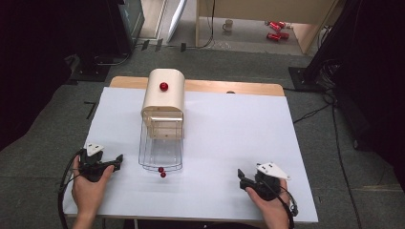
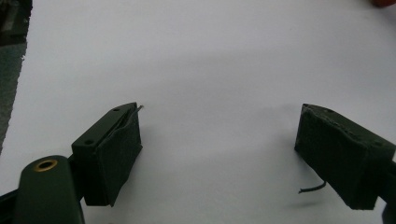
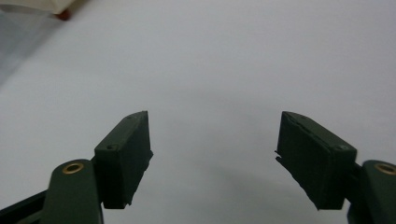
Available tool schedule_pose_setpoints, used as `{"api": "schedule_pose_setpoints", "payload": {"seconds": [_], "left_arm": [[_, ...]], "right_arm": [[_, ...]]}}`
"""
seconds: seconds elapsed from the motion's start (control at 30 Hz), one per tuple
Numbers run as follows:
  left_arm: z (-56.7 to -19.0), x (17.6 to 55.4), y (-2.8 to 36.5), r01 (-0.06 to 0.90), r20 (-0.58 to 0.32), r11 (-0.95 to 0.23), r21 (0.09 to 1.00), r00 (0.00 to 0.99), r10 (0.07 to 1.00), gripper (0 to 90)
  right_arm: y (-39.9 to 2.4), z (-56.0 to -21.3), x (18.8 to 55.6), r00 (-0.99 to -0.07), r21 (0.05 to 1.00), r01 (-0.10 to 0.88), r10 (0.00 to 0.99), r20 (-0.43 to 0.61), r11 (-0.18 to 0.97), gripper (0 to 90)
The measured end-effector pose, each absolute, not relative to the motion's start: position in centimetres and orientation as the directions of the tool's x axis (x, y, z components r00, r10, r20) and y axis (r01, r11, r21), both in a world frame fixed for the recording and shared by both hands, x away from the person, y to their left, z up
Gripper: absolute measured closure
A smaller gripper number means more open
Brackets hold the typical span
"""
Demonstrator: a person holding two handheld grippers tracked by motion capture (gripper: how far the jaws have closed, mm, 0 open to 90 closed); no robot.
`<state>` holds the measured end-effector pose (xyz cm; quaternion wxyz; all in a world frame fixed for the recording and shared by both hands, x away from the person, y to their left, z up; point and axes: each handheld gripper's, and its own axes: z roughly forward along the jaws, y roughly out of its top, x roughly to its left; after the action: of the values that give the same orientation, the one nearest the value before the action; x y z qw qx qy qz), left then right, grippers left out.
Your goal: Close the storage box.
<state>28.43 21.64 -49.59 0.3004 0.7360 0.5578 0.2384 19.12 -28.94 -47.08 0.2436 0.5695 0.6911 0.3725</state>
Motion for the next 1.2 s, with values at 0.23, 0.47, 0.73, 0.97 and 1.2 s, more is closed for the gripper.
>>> {"api": "schedule_pose_setpoints", "payload": {"seconds": [0.23, 0.47, 0.73, 0.97, 1.2], "left_arm": [[-49.6, 28.4, 21.6, 0.678, 0.016, -0.197, 0.708, 0.264, 0.964, 14.4], [-49.6, 28.4, 21.6, 0.679, 0.016, -0.197, 0.707, 0.264, 0.965, 14.4], [-49.6, 28.4, 21.6, 0.679, 0.016, -0.197, 0.707, 0.264, 0.964, 14.4], [-49.6, 28.5, 21.6, 0.679, 0.014, -0.196, 0.707, 0.263, 0.965, 14.4], [-49.6, 28.5, 21.6, 0.68, 0.015, -0.197, 0.706, 0.264, 0.964, 14.4]], "right_arm": [[-25.3, -46.1, 18.4, -0.329, 0.803, 0.586, 0.938, 0.112, 0.11, 31.6], [-21.7, -44.7, 18.2, -0.42, 0.822, 0.549, 0.9, 0.118, 0.148, 37.7], [-18.2, -44.1, 18.0, -0.485, 0.83, 0.529, 0.865, 0.125, 0.177, 44.3], [-15.7, -44.3, 17.5, -0.539, 0.83, 0.519, 0.831, 0.134, 0.203, 49.8], [-12.9, -44.7, 17.5, -0.579, 0.833, 0.509, 0.802, 0.145, 0.218, 61.4]]}}
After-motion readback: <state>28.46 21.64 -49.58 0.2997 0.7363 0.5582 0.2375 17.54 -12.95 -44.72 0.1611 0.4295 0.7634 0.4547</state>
